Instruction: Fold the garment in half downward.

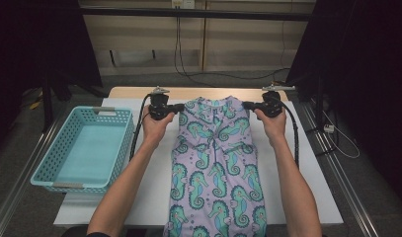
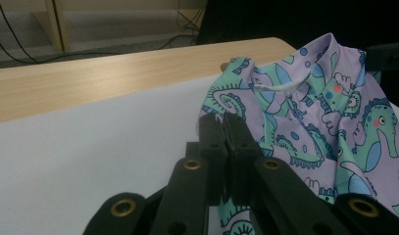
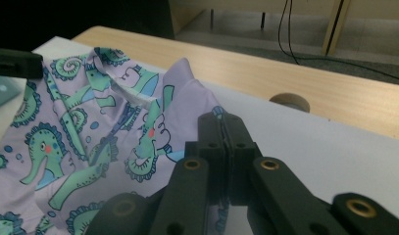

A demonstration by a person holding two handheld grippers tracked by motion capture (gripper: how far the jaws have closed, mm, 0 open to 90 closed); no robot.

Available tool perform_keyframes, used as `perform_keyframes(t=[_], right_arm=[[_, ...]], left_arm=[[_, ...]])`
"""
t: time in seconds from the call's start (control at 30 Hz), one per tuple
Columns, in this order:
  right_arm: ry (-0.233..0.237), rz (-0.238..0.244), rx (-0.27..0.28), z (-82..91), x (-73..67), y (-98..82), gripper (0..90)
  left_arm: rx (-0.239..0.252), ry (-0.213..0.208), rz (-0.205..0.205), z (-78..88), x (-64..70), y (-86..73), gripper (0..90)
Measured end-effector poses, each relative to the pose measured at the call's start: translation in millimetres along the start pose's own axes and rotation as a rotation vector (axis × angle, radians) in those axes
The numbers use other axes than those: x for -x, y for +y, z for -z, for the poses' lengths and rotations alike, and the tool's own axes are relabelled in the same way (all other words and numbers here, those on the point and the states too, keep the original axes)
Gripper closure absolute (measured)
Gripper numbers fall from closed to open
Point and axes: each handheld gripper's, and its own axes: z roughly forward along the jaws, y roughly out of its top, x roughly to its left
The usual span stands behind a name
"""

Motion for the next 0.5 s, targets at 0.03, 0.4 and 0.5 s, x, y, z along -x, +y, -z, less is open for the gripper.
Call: perform_keyframes(t=[0.03, 0.4, 0.5], right_arm=[[0.001, -0.002, 0.007, 0.7, 0.1, 1.2, 88.5], [-0.009, 0.033, 0.046, 8.9, -8.0, 27.6, 88.6], [-0.012, 0.031, 0.058, 12.4, -8.2, 32.7, 88.5]], left_arm=[[0.003, 0.005, -0.002, 1.3, -0.2, 1.8, 88.1], [0.041, -0.006, -0.009, 13.4, 0.1, 22.2, 88.2], [0.047, -0.011, -0.008, 15.1, 0.4, 28.3, 88.2]])
